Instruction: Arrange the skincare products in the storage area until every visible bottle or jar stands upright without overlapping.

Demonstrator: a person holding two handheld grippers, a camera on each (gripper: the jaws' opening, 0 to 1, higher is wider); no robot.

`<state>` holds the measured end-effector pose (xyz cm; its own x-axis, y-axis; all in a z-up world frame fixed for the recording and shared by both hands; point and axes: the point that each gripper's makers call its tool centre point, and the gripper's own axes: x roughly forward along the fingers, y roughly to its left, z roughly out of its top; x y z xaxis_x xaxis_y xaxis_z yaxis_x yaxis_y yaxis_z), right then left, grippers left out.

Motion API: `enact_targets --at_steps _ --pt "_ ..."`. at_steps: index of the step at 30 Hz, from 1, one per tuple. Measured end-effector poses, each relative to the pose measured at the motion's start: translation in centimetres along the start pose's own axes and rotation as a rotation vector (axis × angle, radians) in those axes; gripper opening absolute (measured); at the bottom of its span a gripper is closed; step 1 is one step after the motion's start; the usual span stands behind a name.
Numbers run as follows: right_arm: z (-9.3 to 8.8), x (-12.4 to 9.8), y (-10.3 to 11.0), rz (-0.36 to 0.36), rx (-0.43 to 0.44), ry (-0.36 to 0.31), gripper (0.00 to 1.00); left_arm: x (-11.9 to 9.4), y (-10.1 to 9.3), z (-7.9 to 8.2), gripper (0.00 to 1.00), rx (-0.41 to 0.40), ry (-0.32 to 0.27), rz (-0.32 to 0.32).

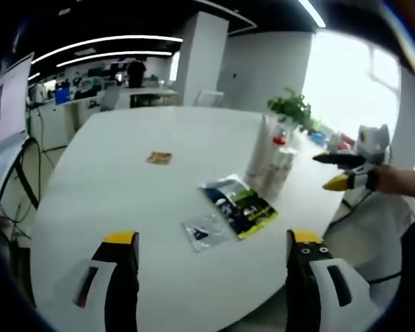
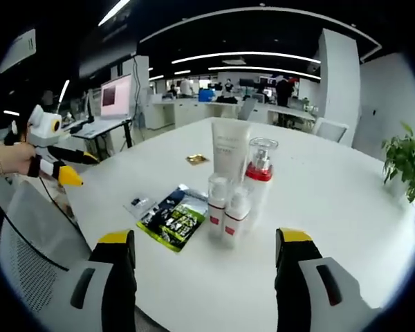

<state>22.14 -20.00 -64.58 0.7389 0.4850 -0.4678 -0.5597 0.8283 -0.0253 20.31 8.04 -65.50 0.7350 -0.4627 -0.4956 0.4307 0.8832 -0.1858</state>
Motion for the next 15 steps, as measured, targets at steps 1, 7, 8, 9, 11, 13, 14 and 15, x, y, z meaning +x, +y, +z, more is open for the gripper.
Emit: enact_targets --at_steps 1,7,8,9,11,13,14,15 --pt "0.0 -0.2 -0.3 -0.006 0.006 0.000 0.86 -0.2 -0.2 0.3 0.86 0.001 -0.013 0.004" --pt "-0.6 -1.3 -1.6 -0.049 0.039 0.008 0.90 -0.9 -0.6 1.2 0.97 0.006 -0.056 0.000" --pt "-0.7 -1.5 -1.9 -0.056 0.049 0.004 0.91 -1.0 -0.6 1.1 0.97 0.009 -0.051 0.003" --pt "-0.7 -1.6 -2.0 -0.059 0.058 -0.002 0.92 -1.1 -0.7 1.0 0.98 0.012 -0.050 0.004" --pt "-0.7 -1.6 -2.0 -0.066 0.063 -0.004 0.94 -1.3 -0.8 0.9 0.99 0.012 -0.056 -0.006" --pt "-0.6 -1.9 -2.3 -0.079 0.066 -0.010 0.96 -1.5 -0.8 0.3 0.99 0.000 -0.042 -0.013" --pt "-0.6 -1.9 -2.4 -0.079 0.070 -0.014 0.97 -1.7 -0.8 0.1 0.99 -0.012 -0.034 -0.010" --pt "-0.5 -2.0 -2.4 -0.078 0.078 -0.019 0.98 -1.8 -0.8 -0.1 0.99 -0.017 -0.037 -0.011"
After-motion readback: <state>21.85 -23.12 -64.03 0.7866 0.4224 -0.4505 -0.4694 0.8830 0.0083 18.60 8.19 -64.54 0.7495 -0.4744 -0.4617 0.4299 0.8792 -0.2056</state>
